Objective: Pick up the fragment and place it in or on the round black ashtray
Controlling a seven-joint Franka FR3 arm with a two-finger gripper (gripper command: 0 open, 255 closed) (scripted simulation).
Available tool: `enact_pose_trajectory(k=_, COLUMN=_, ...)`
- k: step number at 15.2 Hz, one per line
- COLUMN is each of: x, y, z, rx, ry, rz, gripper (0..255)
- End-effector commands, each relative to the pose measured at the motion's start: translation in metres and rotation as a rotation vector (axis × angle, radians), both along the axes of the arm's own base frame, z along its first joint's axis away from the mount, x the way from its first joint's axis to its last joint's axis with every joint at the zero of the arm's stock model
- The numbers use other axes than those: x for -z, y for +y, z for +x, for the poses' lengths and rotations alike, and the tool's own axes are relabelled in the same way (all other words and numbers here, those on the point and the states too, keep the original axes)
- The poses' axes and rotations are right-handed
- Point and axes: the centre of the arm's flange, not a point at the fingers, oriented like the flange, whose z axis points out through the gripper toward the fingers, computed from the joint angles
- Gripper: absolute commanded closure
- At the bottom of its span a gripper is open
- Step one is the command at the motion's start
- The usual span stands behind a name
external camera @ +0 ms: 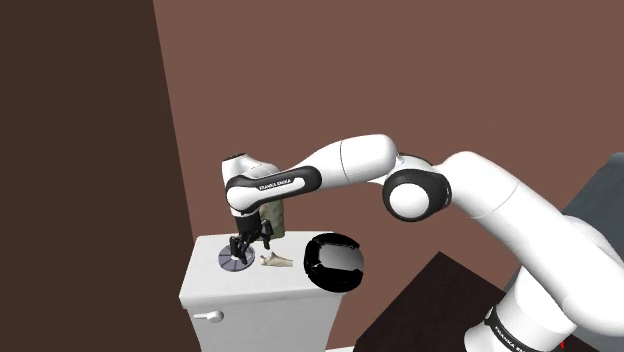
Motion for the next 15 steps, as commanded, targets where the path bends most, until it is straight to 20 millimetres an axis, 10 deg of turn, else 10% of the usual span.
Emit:
enact_pose_trajectory(k=1, x=0.000, y=0.000, z=0.000, rx=0.000, ry=0.000, rz=0.000, gripper=0)
enact_pose_trajectory(k=3, x=0.000, y=0.000, z=0.000, rx=0.000, ry=0.000, rz=0.000, gripper=0)
enact_pose_trajectory(k=4, x=0.000, y=0.000, z=0.000, rx=0.000, ry=0.000, rz=0.000, gripper=255)
enact_pose_trajectory(k=13, x=-0.001, y=0.000, z=0.001, rx=0.000, ry=-0.002, rz=0.001, gripper=255)
enact_pose_trajectory(k=14, x=-0.001, y=0.000, z=0.001, rx=0.000, ry=-0.002, rz=0.001, gripper=0)
enact_pose_trajectory(k=15, x=-0.012, y=-0.002, z=-0.018, rx=-0.248, ry=-0.057, rz=0.052, gripper=0)
